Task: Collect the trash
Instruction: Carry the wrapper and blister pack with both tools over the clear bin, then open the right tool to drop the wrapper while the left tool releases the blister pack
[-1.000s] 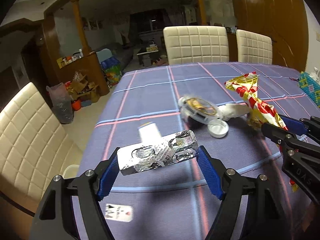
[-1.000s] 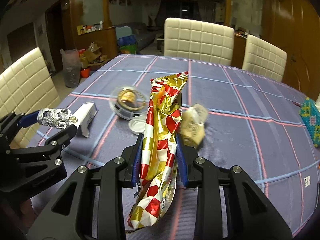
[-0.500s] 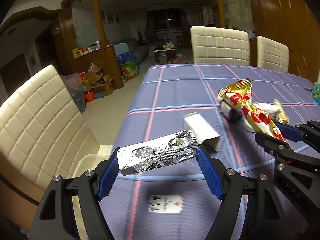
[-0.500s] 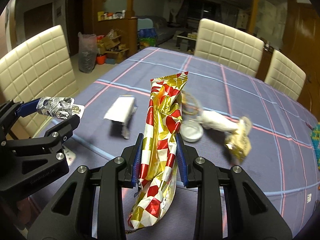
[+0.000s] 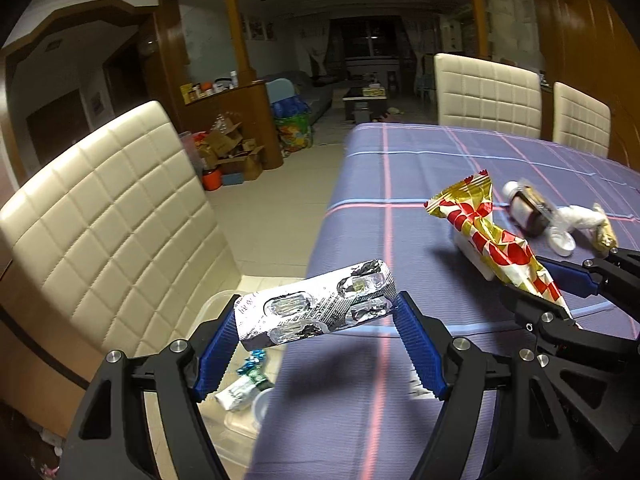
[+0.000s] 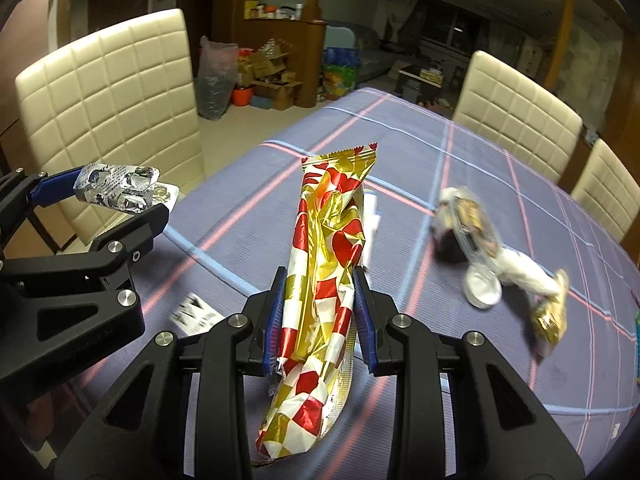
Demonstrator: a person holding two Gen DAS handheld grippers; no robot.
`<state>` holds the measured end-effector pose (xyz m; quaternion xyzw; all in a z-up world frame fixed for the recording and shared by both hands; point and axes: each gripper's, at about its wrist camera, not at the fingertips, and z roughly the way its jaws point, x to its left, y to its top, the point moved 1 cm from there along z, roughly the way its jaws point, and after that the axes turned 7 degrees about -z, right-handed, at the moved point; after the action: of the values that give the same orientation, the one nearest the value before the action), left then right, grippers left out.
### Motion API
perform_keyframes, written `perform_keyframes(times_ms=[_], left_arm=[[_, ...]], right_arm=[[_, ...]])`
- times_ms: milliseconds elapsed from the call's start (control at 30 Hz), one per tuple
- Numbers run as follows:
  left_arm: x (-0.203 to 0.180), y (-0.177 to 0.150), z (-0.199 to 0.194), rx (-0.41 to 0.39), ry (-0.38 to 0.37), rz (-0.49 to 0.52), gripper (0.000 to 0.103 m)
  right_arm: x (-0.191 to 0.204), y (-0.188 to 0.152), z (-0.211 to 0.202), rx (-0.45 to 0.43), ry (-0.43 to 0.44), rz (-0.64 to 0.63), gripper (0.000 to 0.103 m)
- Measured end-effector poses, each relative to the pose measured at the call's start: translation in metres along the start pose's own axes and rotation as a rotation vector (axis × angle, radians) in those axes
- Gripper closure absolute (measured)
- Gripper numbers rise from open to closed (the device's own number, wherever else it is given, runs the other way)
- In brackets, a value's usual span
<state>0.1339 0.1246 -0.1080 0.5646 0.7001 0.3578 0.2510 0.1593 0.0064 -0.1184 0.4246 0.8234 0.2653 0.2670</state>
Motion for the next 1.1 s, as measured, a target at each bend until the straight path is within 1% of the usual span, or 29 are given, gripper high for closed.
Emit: perform_keyframes(times_ms=[300,467,800,1100], left_arm=[[0.036,-0.004,0.003,-0.011,0.076,-0.028,0.030],[0.061,-0.005,0.005,-0.013,0.105,-0.066,0.030],[0.108,-0.012,0.013,-0.009,0.173,-0.128,0.030],[0.135,-0.017,0.016,0.005,0.221,-0.166,0.030]], right_arm=[[0.043,0.026,0.006,-0.025,0.023,-0.082,0.069],[0.064,0.039,0.010,-0.035,0.031,-0.116,0.069],[0.092,0.061,0.023,-0.028,0.043,-0.142,0.069],[0.122,0.087,0.023,-0.065,0.034,-0.199,0.069]])
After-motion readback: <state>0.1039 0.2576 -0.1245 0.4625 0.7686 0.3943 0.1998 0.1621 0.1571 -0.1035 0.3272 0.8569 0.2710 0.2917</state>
